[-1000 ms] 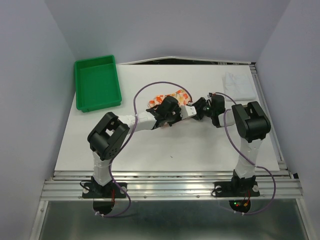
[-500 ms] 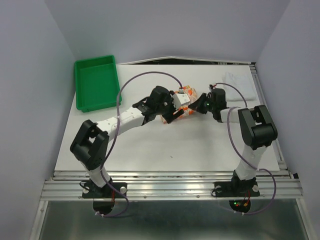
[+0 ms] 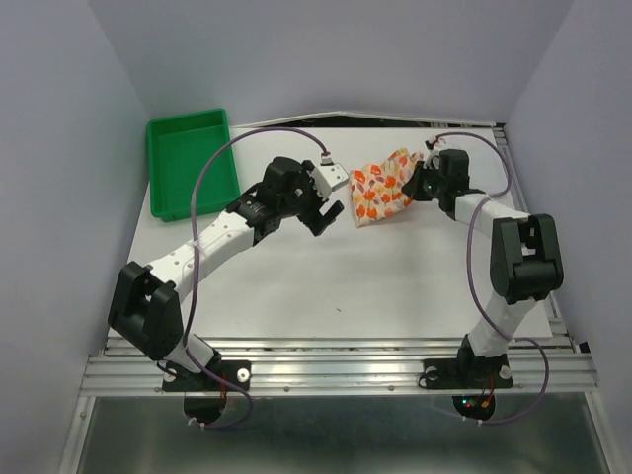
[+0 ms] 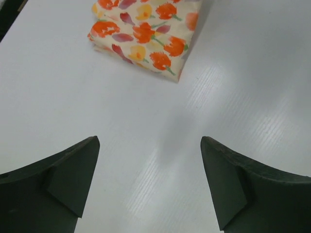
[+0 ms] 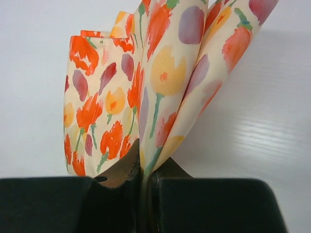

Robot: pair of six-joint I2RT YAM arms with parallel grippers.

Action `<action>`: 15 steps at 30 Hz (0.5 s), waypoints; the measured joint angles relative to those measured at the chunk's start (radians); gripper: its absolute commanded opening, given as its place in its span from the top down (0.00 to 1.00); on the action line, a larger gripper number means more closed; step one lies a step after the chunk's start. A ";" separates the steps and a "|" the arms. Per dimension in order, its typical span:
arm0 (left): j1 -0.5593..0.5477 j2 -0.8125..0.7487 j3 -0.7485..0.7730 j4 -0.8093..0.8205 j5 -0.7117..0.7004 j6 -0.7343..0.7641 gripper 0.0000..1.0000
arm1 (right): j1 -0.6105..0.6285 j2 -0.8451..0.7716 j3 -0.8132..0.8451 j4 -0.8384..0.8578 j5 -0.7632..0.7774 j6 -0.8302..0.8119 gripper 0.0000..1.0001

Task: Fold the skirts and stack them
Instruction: Neatly place the folded skirt to the corner

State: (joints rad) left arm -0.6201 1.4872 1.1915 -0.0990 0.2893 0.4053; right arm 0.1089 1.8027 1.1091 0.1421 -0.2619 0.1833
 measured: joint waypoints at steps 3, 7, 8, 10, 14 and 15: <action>0.000 -0.004 -0.016 -0.015 0.004 -0.003 0.01 | -0.052 0.001 0.060 -0.055 -0.008 -0.071 0.99; 0.001 -0.005 -0.023 -0.035 0.005 -0.003 0.01 | -0.136 0.010 0.156 -0.101 -0.025 -0.154 0.99; 0.000 -0.005 -0.023 -0.037 0.005 -0.002 0.01 | -0.153 0.013 0.171 -0.107 -0.029 -0.167 0.99; 0.000 -0.005 -0.023 -0.037 0.006 0.001 0.01 | -0.187 0.021 0.203 -0.117 -0.041 -0.196 0.99; 0.001 -0.005 -0.023 -0.044 0.006 0.004 0.01 | -0.255 0.050 0.259 -0.166 -0.079 -0.249 0.99; 0.001 -0.005 -0.023 -0.048 0.006 0.004 0.01 | -0.268 0.058 0.269 -0.175 -0.091 -0.261 0.99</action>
State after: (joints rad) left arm -0.6193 1.4818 1.1683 -0.1471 0.2958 0.4095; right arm -0.1589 1.8603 1.3781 -0.0334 -0.3531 -0.0776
